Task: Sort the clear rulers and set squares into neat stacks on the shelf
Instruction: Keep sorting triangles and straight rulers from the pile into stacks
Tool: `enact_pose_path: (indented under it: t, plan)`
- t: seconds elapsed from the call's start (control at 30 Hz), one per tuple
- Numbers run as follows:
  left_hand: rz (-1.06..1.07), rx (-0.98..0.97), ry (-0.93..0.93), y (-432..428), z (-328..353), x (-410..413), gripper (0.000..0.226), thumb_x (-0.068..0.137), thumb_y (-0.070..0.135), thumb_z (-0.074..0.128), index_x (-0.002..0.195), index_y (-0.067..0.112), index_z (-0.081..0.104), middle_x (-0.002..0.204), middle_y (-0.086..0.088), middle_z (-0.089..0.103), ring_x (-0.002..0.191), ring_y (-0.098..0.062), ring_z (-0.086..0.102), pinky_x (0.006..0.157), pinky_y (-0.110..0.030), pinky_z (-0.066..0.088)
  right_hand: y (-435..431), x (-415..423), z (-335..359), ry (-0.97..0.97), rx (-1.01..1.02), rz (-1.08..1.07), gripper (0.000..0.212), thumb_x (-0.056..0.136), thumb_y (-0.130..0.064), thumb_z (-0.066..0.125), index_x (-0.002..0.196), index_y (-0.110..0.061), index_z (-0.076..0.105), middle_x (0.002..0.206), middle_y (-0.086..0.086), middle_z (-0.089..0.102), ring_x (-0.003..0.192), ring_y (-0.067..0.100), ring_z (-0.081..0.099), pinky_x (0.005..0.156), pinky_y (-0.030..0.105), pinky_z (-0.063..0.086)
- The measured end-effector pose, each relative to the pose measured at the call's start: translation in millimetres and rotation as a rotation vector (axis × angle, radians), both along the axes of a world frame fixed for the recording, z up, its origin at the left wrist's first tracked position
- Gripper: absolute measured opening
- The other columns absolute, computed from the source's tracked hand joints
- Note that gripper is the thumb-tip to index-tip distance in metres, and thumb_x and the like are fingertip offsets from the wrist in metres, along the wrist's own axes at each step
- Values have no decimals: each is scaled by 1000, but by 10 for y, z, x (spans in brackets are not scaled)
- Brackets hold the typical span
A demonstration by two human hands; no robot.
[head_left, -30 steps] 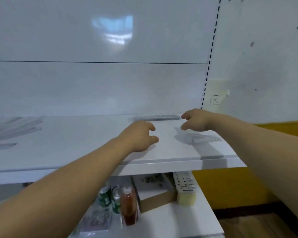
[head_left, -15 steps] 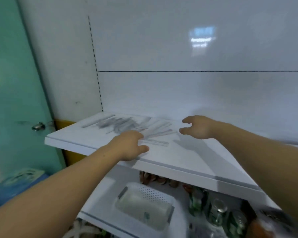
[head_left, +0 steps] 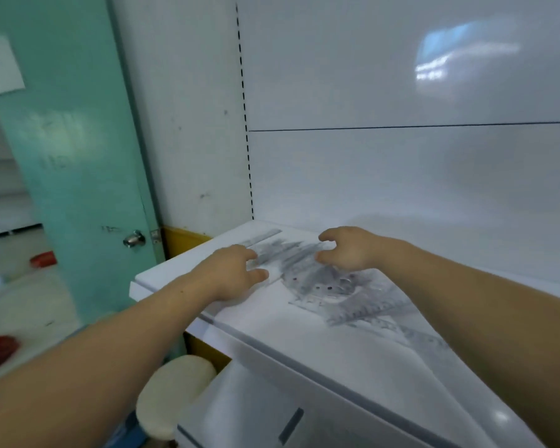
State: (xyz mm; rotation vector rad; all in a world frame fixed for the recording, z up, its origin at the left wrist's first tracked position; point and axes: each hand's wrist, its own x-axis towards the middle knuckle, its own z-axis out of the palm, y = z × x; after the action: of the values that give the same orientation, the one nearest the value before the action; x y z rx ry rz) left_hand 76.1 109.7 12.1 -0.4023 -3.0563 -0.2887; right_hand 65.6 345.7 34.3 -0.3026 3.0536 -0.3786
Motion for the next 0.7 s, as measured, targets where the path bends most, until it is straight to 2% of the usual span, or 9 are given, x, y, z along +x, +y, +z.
enact_pose_path:
  t: [0.1,0.17,0.3,0.37,0.47,0.57,0.63,0.7]
  plan:
    - [15,-13,12,-5,-38,-318,61,93,55,43,145,24,36,153,-2,28,139,-23,28,113,-35,23,-56,-266,-20,-32,-21,37,62,94,-46,47,149,-25,25,157,0,20,142,23,25,112,36,25]
    - [39,-26,2,-21,-83,-527,66,90,61,40,146,26,32,154,-5,25,140,-26,26,114,-41,24,-73,-395,-63,-47,-21,47,63,94,-49,45,149,-27,24,157,-3,19,143,21,23,114,37,23]
    - [113,-50,-129,-49,-153,-809,79,85,73,31,150,31,17,159,-7,12,144,-31,15,116,-48,18,-116,-585,-167,-93,-2,45,63,94,-51,44,149,-31,23,156,-3,23,141,20,26,114,37,24]
    - [82,-55,-152,-75,-175,-892,79,84,74,32,149,30,22,156,-5,23,140,-30,26,114,-47,24,-137,-640,-173,-70,-16,33,61,92,-49,50,146,-30,30,151,1,33,136,22,35,111,37,29]
    - [17,-2,-91,-120,-161,-954,69,84,70,41,142,32,37,147,0,40,129,-26,42,107,-44,35,-153,-687,-134,-27,-72,-9,51,85,-46,63,129,-27,49,126,2,51,114,21,51,97,33,41]
    - [-45,44,-41,-143,-124,-960,52,86,57,52,132,32,49,133,2,53,117,-20,50,100,-35,41,-166,-711,-110,2,-96,-40,36,80,-42,70,108,-25,55,107,-4,53,100,20,53,81,29,42]
    - [-87,96,-23,-157,-104,-965,44,86,47,59,126,29,54,126,4,57,111,-17,53,94,-27,42,-207,-693,-104,-7,-131,-63,40,81,-42,68,115,-26,52,119,-3,52,110,20,51,86,29,41]
    - [-124,135,-9,-170,-101,-966,41,86,44,61,123,27,57,122,4,59,108,-15,54,89,-23,40,-283,-655,-110,-5,-174,-82,56,86,-45,61,136,-28,41,140,-3,43,127,19,43,100,31,36]
